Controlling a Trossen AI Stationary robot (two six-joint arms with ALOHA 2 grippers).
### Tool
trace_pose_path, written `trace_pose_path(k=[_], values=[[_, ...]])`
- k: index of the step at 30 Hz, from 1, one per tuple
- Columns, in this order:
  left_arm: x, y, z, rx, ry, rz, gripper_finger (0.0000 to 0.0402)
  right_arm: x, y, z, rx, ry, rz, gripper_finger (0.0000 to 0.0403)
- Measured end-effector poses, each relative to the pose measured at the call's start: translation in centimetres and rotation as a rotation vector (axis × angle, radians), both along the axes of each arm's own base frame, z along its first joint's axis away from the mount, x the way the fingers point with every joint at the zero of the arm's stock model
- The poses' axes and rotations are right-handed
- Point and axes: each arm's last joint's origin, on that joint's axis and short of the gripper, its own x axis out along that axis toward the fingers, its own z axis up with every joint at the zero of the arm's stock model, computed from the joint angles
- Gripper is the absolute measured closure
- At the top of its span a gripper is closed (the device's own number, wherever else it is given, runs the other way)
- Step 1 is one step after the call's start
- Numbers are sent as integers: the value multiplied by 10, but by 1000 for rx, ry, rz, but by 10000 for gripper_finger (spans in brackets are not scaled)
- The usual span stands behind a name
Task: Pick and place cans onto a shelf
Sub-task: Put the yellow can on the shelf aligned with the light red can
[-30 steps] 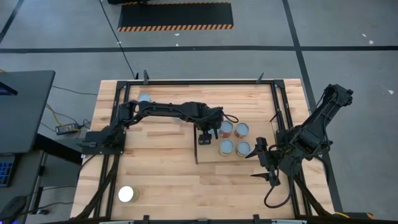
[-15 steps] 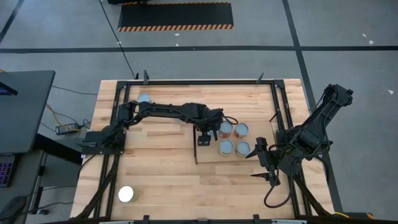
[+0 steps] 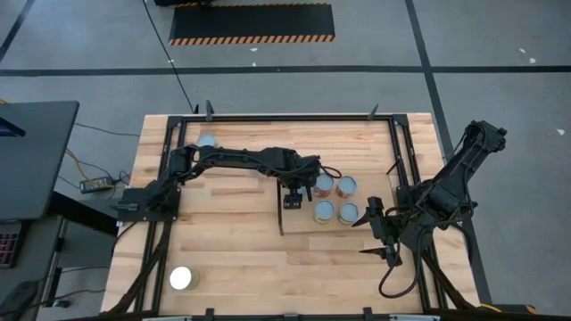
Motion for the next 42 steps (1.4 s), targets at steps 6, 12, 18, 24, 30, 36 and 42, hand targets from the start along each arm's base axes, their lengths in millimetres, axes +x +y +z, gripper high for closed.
trace_pose_path(k=[6,12,18,24,30,36,42], values=[[0,0,0,4,6,-12,93,0,0,0,1,1,1,55],[0,0,0,5,4,-10,107,0,0,0,1,1,1,55],[0,0,0,7,0,-6,50,0,0,0,8,9,12,55],[0,0,0,9,4,-13,38,0,0,0,9,9,13,55],[0,1,0,20,4,-8,39,0,0,0,9,10,13,55],[-1,1,1,16,4,0,56,0,0,0,9,9,12,55],[-1,2,1,13,3,27,55,0,0,0,9,9,13,55]])
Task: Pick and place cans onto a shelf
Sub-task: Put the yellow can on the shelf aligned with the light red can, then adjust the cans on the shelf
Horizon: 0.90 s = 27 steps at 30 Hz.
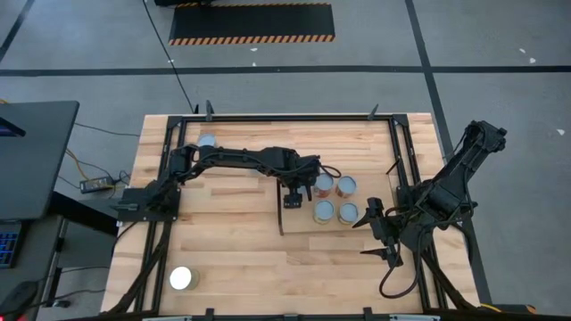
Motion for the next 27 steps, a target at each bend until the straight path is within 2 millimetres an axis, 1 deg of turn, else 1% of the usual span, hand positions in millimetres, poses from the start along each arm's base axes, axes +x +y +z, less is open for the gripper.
trace_pose_path(k=[9,15,20,22,25,27], values=[[-1,1,1,4,8,-4,50,0,0,0,0,0,0,55],[0,1,17,10,9,-19,49,0,0,0,11,2,-9,55],[2,0,42,13,-20,-25,49,0,0,0,26,8,-14,55],[3,0,56,15,-34,-25,49,0,0,0,27,8,-15,55],[6,-1,80,18,-110,-29,49,0,0,0,26,9,-15,55],[10,-4,92,-6,-180,-58,49,0,0,0,26,8,-14,55]])
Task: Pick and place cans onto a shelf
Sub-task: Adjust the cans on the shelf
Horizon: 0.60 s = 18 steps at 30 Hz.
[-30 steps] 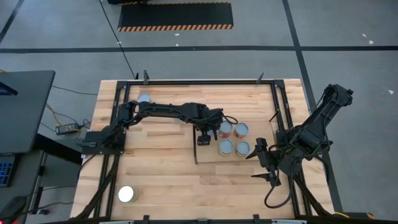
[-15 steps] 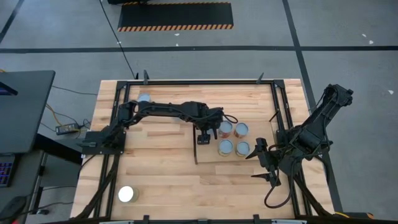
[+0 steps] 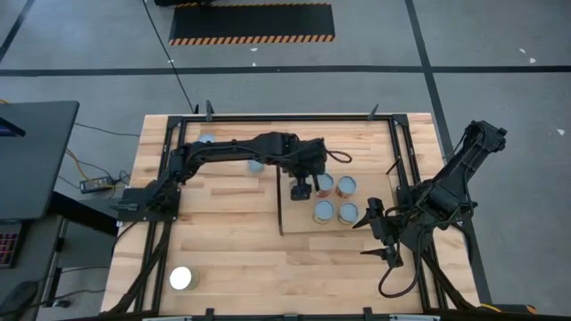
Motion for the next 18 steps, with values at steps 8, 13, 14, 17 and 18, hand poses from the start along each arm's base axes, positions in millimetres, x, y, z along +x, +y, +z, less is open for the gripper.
trace_pose_path(k=[8,13,14,17,18], values=[[22,-16,4,-141,-224,-181,80,0,0,0,1,-1,0,55],[29,-12,-15,-101,-176,-104,193,0,0,0,0,-1,2,55],[32,-11,-19,-86,-177,-76,221,0,0,0,2,-4,3,55],[38,-9,-32,-46,-158,-38,298,0,0,0,5,-6,3,55],[40,-9,-37,-41,-149,-34,321,1,1,1,6,-7,3,55]])
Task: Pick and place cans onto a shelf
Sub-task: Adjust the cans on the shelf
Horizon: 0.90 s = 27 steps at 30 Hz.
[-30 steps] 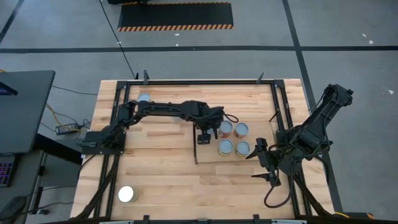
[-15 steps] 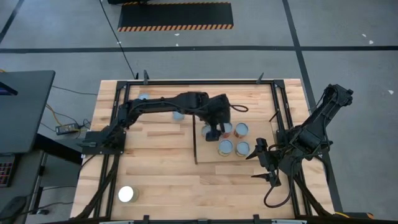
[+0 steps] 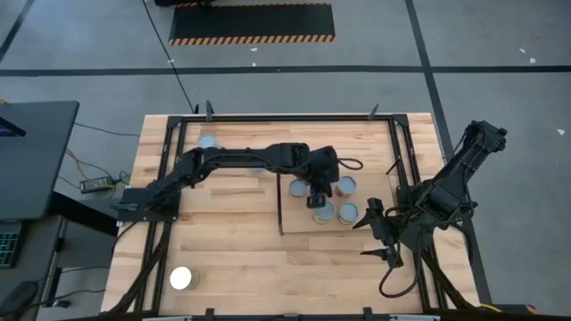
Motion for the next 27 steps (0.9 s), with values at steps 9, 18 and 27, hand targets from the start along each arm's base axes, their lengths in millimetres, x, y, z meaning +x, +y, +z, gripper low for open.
trace_pose_path(k=[9,18,27], values=[[2,5,-4,27,3,48,381,0,0,0,1,-1,0,55],[-2,11,-6,68,42,102,397,0,0,0,0,-1,0,55],[-3,19,-15,25,96,108,390,0,0,0,6,1,-5,55]])
